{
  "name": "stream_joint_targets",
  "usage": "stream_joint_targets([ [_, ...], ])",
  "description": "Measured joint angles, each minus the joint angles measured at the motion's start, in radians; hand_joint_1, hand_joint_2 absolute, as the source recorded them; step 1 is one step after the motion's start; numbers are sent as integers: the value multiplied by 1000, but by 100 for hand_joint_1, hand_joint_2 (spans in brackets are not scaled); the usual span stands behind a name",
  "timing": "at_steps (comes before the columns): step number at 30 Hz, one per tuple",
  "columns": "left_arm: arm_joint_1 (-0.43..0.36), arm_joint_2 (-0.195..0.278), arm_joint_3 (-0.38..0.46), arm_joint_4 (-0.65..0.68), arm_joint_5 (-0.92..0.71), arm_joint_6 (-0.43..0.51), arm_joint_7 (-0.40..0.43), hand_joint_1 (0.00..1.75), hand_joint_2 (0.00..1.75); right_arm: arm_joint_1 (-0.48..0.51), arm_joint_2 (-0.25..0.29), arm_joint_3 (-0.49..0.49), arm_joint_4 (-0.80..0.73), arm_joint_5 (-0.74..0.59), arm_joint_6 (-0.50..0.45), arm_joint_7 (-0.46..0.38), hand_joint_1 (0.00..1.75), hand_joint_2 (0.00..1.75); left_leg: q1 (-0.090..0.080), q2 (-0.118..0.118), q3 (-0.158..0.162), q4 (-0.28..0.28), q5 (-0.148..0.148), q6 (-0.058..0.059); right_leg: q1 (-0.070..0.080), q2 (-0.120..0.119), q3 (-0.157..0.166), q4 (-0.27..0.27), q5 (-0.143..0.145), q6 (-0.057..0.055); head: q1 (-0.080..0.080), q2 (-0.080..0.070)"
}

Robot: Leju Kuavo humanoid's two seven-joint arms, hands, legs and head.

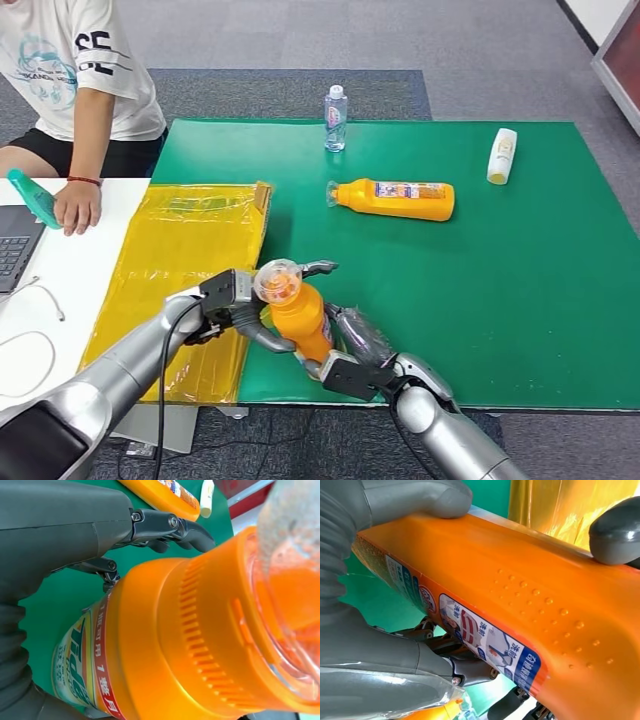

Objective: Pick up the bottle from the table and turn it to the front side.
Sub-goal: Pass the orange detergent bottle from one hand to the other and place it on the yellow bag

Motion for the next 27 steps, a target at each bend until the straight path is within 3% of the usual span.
stream_joint_targets([
  [6, 15, 0, 4, 0, 31, -1, -4, 12, 175, 2, 0, 0, 0, 0, 1, -1, 175, 175, 0, 0, 0, 0, 0, 0, 0, 0, 0, 0, 0, 0, 0, 0],
  [10, 25, -1, 10, 0, 41, -3, -5, 175, 175, 5, 0, -1, 0, -1, 1, -1, 175, 175, 0, 0, 0, 0, 0, 0, 0, 0, 0, 0, 0, 0, 0, 0],
  [27, 67, -19, 60, 0, 71, -20, -7, 175, 175, 15, 6, 4, -3, 104, -105, 39, 175, 175, 0, 0, 0, 0, 0, 0, 0, 0, 0, 0, 0, 0, 0, 0],
])
